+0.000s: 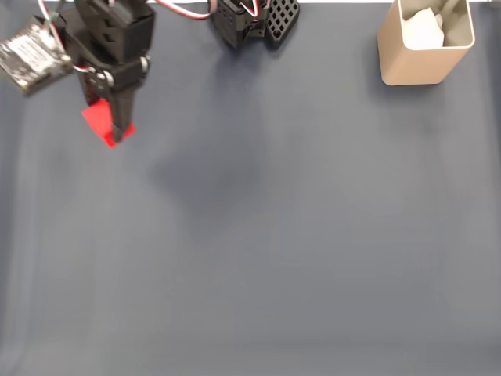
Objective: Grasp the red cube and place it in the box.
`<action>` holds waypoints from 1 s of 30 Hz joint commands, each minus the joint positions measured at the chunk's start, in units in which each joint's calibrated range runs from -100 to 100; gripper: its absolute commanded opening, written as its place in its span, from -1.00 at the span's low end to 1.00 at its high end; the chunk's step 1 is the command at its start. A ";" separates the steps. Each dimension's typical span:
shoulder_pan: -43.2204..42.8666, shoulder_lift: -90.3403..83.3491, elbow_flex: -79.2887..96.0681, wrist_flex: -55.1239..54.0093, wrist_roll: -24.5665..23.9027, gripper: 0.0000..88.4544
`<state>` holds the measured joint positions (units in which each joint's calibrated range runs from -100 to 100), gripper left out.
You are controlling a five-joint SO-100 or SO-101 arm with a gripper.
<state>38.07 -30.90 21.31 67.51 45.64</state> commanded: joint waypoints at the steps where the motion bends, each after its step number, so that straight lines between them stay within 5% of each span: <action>1: -4.45 -3.59 -4.26 0.82 0.20 -0.98; 30: -39.38 -12.42 -6.18 2.87 2.64 -1.00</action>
<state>1.39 -41.06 18.40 70.11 47.99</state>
